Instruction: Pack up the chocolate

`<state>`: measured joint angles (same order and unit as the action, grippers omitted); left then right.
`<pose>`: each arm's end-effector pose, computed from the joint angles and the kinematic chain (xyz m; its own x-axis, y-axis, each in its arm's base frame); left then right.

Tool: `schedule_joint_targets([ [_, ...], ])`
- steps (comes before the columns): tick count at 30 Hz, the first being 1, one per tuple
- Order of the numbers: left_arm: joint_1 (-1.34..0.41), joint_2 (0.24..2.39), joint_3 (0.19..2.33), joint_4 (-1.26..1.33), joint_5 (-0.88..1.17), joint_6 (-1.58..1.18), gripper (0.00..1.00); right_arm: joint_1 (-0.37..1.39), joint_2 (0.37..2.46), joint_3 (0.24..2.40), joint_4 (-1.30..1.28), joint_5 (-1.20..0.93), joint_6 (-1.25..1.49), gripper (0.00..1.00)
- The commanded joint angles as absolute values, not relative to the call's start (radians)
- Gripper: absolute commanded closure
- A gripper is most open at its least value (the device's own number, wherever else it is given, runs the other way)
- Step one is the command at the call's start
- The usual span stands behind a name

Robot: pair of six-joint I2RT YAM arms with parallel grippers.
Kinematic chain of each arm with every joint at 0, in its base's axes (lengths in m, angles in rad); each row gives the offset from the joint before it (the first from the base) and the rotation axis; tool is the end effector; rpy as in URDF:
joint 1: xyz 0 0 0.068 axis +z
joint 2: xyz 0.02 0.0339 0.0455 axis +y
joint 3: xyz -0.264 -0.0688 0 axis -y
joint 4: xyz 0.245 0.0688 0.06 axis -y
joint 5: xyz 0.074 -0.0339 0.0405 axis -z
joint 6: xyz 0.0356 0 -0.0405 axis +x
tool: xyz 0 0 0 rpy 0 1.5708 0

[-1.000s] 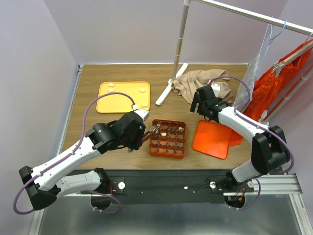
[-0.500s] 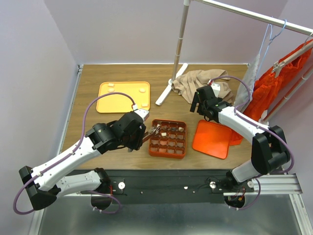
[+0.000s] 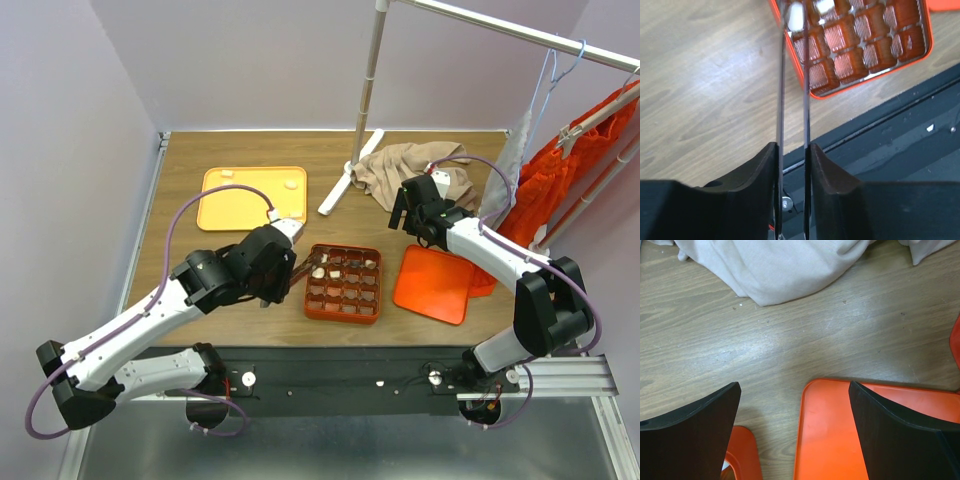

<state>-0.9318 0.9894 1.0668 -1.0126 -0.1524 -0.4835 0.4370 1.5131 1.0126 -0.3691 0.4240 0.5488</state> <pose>0.1114 -0.1408 0.3250 -0.7688 0.2642 -0.5824 0.4318 0.8862 -0.1678 0.2936 0.1210 0.2308 -0.6664 0.2135 -0.7144 0.2372 0.9691 0.0684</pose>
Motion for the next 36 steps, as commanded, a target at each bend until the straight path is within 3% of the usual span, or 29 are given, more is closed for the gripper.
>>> schedule_joint_targets([
  [1, -0.939, 0.954, 1.176, -1.017, -0.268, -0.5, 0.68, 0.434, 1.513, 1.014, -0.388, 0.414, 0.557, 0.02],
  [6, -0.937, 0.954, 1.219, -1.014, -0.324, -0.521, 0.93, 0.434, 1.509, 1.012, -0.388, 0.416, 0.555, 0.02],
  [9, -0.937, 0.945, 1.229, -0.973, -0.357, -0.538, 0.93, 0.434, 1.508, 1.014, -0.387, 0.414, 0.554, 0.02],
  [14, -0.887, 0.978, 1.249, -0.904, -0.474, -0.566, 0.92, 0.434, 1.505, 1.015, -0.388, 0.416, 0.552, 0.02],
  [24, -0.581, 1.16, 1.189, -0.701, -0.285, -0.477, 0.85, 0.434, 1.505, 1.012, -0.388, 0.413, 0.555, 0.02],
  [36, -0.338, 1.284, 1.14, -0.658, -0.313, -0.442, 0.73, 0.434, 1.506, 1.008, -0.388, 0.423, 0.565, 0.02],
])
